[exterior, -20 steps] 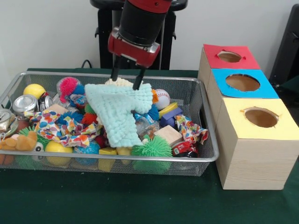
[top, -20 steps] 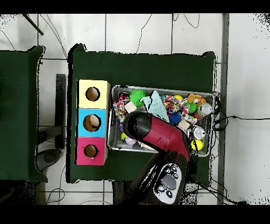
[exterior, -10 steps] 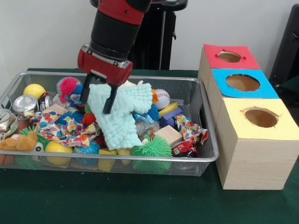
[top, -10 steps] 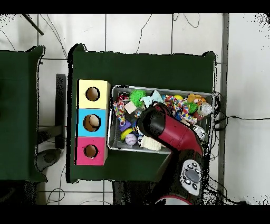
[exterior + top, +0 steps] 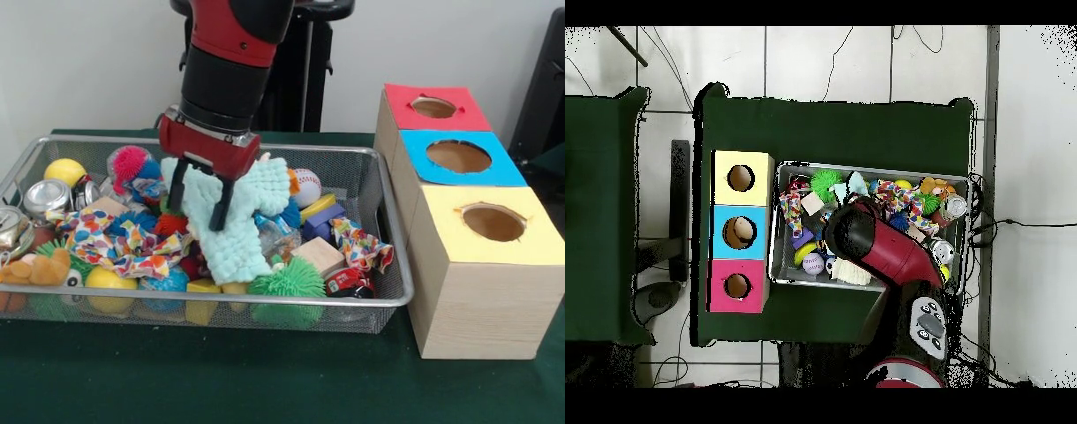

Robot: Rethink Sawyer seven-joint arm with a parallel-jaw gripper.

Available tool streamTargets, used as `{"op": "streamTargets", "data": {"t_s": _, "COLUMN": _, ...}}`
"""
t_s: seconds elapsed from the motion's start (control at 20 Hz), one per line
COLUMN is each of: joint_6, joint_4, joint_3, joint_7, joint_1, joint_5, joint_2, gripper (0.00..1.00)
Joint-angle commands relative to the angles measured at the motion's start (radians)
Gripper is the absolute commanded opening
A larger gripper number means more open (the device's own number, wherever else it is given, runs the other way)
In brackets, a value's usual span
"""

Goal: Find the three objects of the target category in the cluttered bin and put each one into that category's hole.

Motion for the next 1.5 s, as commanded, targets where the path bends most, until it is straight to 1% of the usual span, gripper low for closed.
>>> {"op": "streamTargets", "data": {"t_s": 0.05, "joint_6": 0.204, "joint_4": 0.058, "joint_3": 0.102, "joint_7": 0.239, "joint_1": 0.007, "joint_5": 0.058, "joint_2": 0.017, "gripper": 1.0}}
{"op": "streamTargets", "data": {"t_s": 0.25, "joint_6": 0.22, "joint_4": 0.078, "joint_3": 0.107, "joint_7": 0.232, "joint_1": 0.006, "joint_5": 0.061, "joint_2": 0.008, "gripper": 1.0}}
{"op": "streamTargets", "data": {"t_s": 0.35, "joint_6": 0.202, "joint_4": 0.083, "joint_3": 0.109, "joint_7": 0.229, "joint_1": 0.005, "joint_5": 0.059, "joint_2": 0.01, "gripper": 1.0}}
{"op": "streamTargets", "data": {"t_s": 0.45, "joint_6": 0.178, "joint_4": 0.079, "joint_3": 0.109, "joint_7": 0.213, "joint_1": 0.006, "joint_5": 0.044, "joint_2": 0.013, "gripper": 1.0}}
{"op": "streamTargets", "data": {"t_s": 0.55, "joint_6": 0.167, "joint_4": 0.067, "joint_3": 0.117, "joint_7": 0.176, "joint_1": 0.0, "joint_5": 0.019, "joint_2": 0.015, "gripper": 1.0}}
{"op": "streamTargets", "data": {"t_s": 0.6, "joint_6": 0.167, "joint_4": 0.057, "joint_3": 0.115, "joint_7": 0.159, "joint_1": 0.002, "joint_5": 0.005, "joint_2": 0.017, "gripper": 0.0}}
{"op": "streamTargets", "data": {"t_s": 0.75, "joint_6": 0.207, "joint_4": 0.042, "joint_3": 0.117, "joint_7": 0.123, "joint_1": -0.003, "joint_5": -0.014, "joint_2": 0.018, "gripper": 0.0}}
{"op": "streamTargets", "data": {"t_s": 0.8, "joint_6": 0.22, "joint_4": 0.042, "joint_3": 0.116, "joint_7": 0.127, "joint_1": -0.004, "joint_5": -0.009, "joint_2": 0.017, "gripper": 0.0}}
{"op": "streamTargets", "data": {"t_s": 0.95, "joint_6": 0.29, "joint_4": 0.03, "joint_3": 0.071, "joint_7": 0.176, "joint_1": 0.03, "joint_5": 0.014, "joint_2": 0.023, "gripper": 0.0}}
{"op": "streamTargets", "data": {"t_s": 1.15, "joint_6": 0.311, "joint_4": 0.05, "joint_3": 0.061, "joint_7": 0.19, "joint_1": 0.039, "joint_5": 0.017, "joint_2": 0.016, "gripper": 0.0}}
{"op": "streamTargets", "data": {"t_s": 1.3, "joint_6": 0.316, "joint_4": 0.121, "joint_3": 0.053, "joint_7": 0.218, "joint_1": 0.06, "joint_5": 0.025, "joint_2": -0.018, "gripper": 0.0}}
{"op": "streamTargets", "data": {"t_s": 1.5, "joint_6": 0.374, "joint_4": 0.218, "joint_3": 0.038, "joint_7": 0.273, "joint_1": 0.099, "joint_5": 0.049, "joint_2": -0.073, "gripper": 0.0}}
